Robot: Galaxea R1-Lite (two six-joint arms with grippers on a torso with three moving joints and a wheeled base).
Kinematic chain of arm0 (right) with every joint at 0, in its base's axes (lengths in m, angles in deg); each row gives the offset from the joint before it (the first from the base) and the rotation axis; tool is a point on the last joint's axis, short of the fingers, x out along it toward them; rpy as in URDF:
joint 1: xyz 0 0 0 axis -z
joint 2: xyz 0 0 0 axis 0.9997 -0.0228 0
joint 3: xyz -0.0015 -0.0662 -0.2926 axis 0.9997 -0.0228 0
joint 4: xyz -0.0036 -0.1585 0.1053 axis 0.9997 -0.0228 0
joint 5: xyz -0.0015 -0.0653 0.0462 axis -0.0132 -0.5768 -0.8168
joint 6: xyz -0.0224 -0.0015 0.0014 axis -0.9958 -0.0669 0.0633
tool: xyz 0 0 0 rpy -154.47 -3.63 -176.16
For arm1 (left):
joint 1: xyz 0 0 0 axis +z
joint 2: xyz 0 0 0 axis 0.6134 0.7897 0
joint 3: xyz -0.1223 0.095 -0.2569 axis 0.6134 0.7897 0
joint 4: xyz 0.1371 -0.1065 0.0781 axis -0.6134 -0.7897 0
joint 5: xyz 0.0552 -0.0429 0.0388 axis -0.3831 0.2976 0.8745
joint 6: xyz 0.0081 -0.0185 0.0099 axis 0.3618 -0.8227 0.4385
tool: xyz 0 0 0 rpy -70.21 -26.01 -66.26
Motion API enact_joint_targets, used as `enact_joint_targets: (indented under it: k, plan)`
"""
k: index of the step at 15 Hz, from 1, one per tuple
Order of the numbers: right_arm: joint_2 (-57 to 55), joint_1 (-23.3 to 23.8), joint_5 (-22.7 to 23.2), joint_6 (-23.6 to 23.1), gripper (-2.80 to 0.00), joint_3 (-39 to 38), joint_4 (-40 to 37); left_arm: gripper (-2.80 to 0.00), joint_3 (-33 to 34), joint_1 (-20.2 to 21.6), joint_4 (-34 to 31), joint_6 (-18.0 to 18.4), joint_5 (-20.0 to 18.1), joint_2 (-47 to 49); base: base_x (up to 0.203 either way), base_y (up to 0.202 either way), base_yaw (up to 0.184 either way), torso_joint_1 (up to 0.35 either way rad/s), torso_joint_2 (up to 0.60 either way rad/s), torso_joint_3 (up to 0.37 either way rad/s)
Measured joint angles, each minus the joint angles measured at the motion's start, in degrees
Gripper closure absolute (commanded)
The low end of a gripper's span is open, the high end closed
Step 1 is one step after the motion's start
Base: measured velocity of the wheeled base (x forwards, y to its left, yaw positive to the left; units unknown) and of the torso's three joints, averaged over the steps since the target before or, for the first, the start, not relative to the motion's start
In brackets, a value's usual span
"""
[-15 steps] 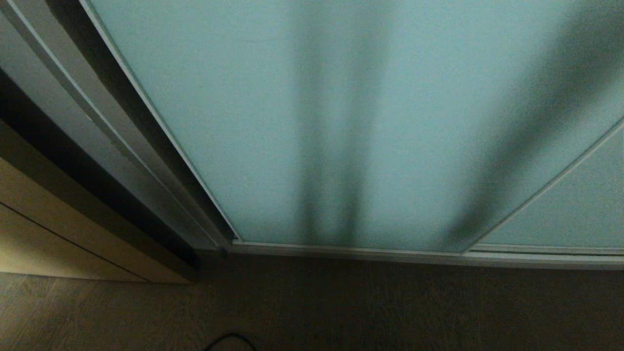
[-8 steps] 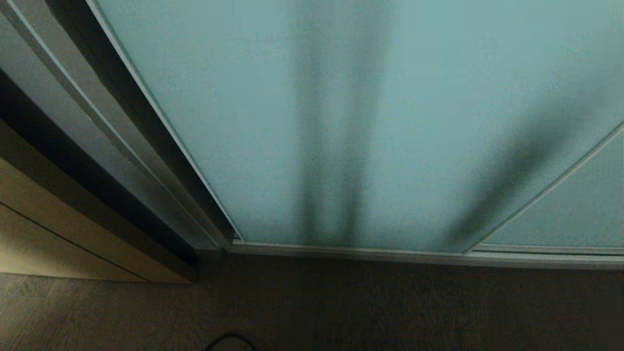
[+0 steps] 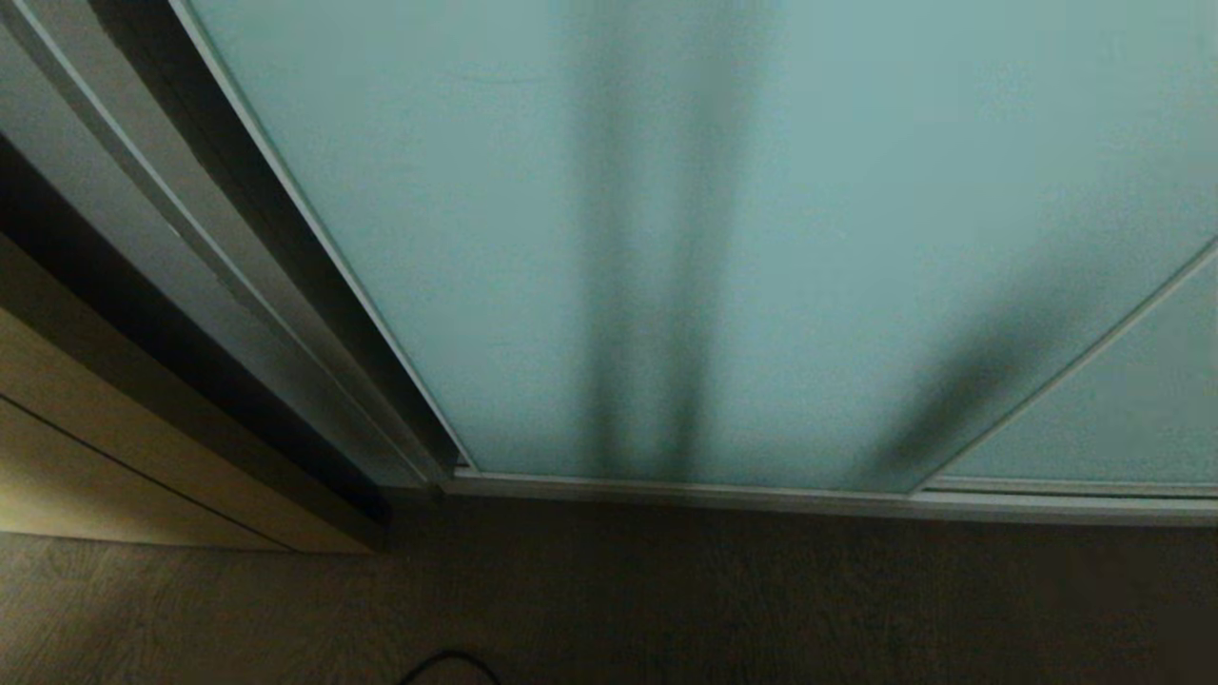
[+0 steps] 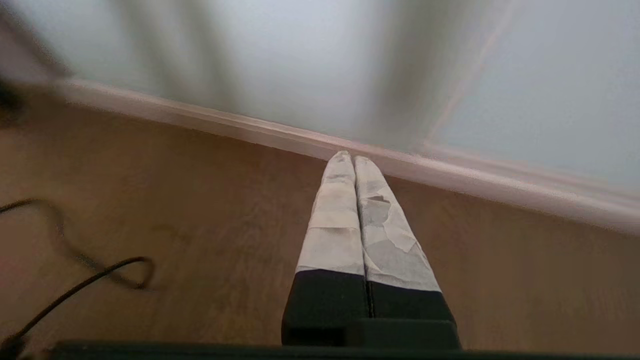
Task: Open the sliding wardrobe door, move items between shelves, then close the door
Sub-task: Open the door
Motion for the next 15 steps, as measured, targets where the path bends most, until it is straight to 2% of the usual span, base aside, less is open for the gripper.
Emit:
enact_joint_targets:
  k: [2,4,8,15]
  plan:
    - [2.73,-0.72,-6.16,0.99,0.00,-0.11,-4.61,0.00,0.00,0.00,-0.01,-0.01,0.01,0.00,0.000,0.000,0.000,0.000,0.00,0.000]
    - [3.95,-0.98,-5.45,-0.86,0.00,-0.26,-6.26,0.00,0.00,0.00,0.00,-0.01,0.01,0.00,0.000,0.000,0.000,0.000,0.00,0.000]
    - [4.76,-1.09,-5.66,2.05,0.00,-0.35,-6.52,0.00,0.00,0.00,0.02,0.04,0.02,0.00,0.000,0.000,0.000,0.000,0.00,0.000]
    - [4.84,-1.09,-5.66,2.22,0.00,-0.35,-6.56,0.00,0.00,0.00,-0.04,0.33,0.02,0.00,0.000,0.000,0.000,0.000,0.00,0.000]
